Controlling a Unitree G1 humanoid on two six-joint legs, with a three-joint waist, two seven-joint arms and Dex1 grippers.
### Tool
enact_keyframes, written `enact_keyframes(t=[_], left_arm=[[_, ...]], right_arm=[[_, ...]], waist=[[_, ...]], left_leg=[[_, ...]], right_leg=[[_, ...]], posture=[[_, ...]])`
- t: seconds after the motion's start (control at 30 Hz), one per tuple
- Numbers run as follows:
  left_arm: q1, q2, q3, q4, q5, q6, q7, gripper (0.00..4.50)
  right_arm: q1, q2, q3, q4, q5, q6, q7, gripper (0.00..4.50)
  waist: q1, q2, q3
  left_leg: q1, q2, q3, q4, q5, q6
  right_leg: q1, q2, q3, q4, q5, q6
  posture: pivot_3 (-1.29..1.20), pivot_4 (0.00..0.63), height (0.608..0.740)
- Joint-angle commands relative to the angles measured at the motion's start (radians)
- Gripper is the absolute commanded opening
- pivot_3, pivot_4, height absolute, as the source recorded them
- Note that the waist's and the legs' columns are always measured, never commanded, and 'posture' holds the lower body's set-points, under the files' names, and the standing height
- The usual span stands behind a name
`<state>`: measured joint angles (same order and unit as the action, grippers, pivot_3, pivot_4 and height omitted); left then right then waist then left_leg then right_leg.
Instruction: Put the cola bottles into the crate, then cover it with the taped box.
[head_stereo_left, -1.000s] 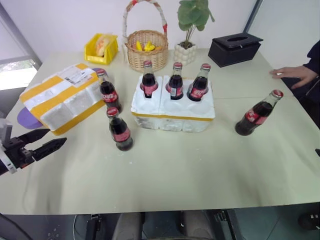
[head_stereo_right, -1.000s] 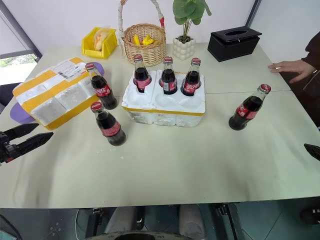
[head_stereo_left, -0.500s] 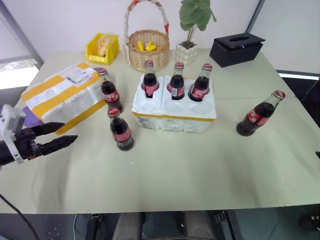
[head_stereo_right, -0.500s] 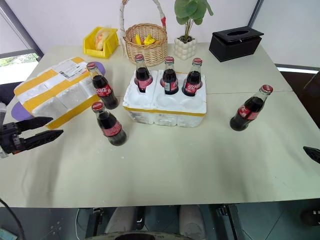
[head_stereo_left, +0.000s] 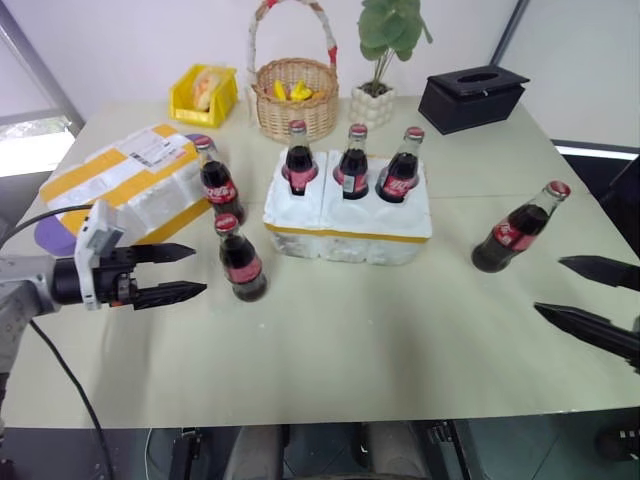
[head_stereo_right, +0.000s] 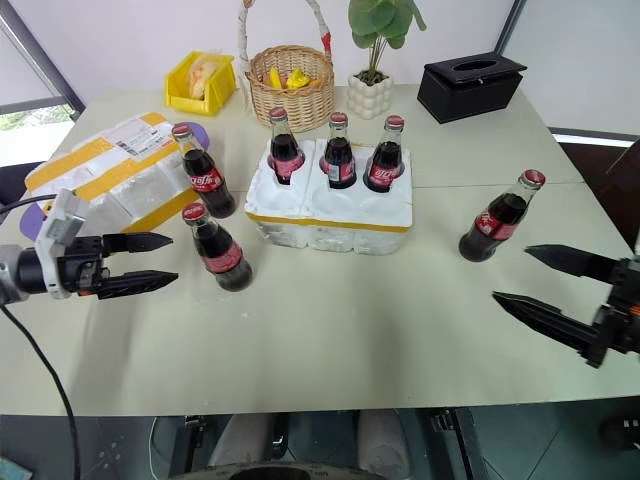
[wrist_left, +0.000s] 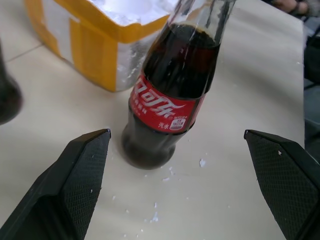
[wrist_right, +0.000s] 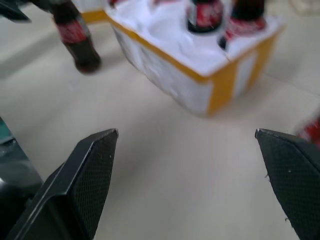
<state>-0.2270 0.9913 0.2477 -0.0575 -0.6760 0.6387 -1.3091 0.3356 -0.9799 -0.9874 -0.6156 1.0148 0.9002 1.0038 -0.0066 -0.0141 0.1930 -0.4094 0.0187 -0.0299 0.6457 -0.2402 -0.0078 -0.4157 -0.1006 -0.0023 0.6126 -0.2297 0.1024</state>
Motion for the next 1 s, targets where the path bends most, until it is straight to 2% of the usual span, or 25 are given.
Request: enact_keyframes(t=[0.03,0.3,0.8,0.9,0.93,0.97,1.0], left_arm=[[-0.046,-0.036,-0.038,0.013,0.023,-0.046,-0.003,4.48],[-0.111,-0.164,-0.126,0.061,0.090,-0.125,0.034,4.48],[-0.202,-0.274,-0.204,0.156,0.148,-0.190,0.021,4.48],[-0.204,-0.273,-0.208,0.152,0.136,-0.178,-0.008,3.63],[-0.205,-0.270,-0.207,0.151,0.133,-0.173,-0.014,3.13],[-0.206,-0.265,-0.206,0.149,0.131,-0.164,-0.015,2.88],[-0.209,-0.261,-0.206,0.147,0.130,-0.154,-0.016,2.87]], right_arm=[[-0.039,-0.003,0.036,-0.051,0.086,0.021,-0.071,4.50],[-0.127,-0.019,0.115,-0.069,0.206,0.036,-0.199,4.50],[-0.199,-0.032,0.191,-0.065,0.286,0.031,-0.318,4.50],[-0.191,-0.023,0.193,-0.064,0.285,0.026,-0.320,4.50],[-0.189,-0.021,0.195,-0.064,0.283,0.025,-0.320,4.50],[-0.188,-0.020,0.197,-0.063,0.280,0.024,-0.320,4.50],[-0.186,-0.019,0.198,-0.062,0.278,0.023,-0.319,4.50]], waist=[[0.005,0.000,0.000],[0.019,0.000,0.000],[0.019,-0.001,0.000],[0.019,-0.001,0.000],[0.019,-0.001,0.000],[0.019,-0.001,0.000],[0.019,0.000,0.000]], left_leg=[[0.000,0.000,0.000,0.000,0.000,0.000],[0.000,0.000,0.000,0.001,0.000,0.000],[0.000,0.000,0.000,0.002,0.000,0.000],[0.000,0.000,-0.001,0.002,0.000,0.000],[0.000,0.000,-0.001,0.002,0.000,0.000],[0.000,0.000,-0.001,0.002,0.000,0.000],[0.000,0.000,-0.001,0.002,0.000,0.000]], right_leg=[[0.000,0.000,0.000,0.000,0.000,0.000],[0.000,0.001,0.000,0.001,0.000,0.000],[0.001,0.002,0.000,0.001,0.000,0.000],[0.001,0.002,0.000,0.001,0.000,0.000],[0.001,0.002,0.000,0.001,0.000,0.000],[0.001,0.002,0.000,0.001,0.000,0.000],[0.001,0.002,0.000,0.001,0.000,0.000]], posture=[[0.00,0.150,0.740],[0.00,0.150,0.740],[0.00,0.150,0.740],[0.00,0.150,0.740],[0.00,0.150,0.740],[0.00,0.150,0.740],[0.00,0.150,0.740]])
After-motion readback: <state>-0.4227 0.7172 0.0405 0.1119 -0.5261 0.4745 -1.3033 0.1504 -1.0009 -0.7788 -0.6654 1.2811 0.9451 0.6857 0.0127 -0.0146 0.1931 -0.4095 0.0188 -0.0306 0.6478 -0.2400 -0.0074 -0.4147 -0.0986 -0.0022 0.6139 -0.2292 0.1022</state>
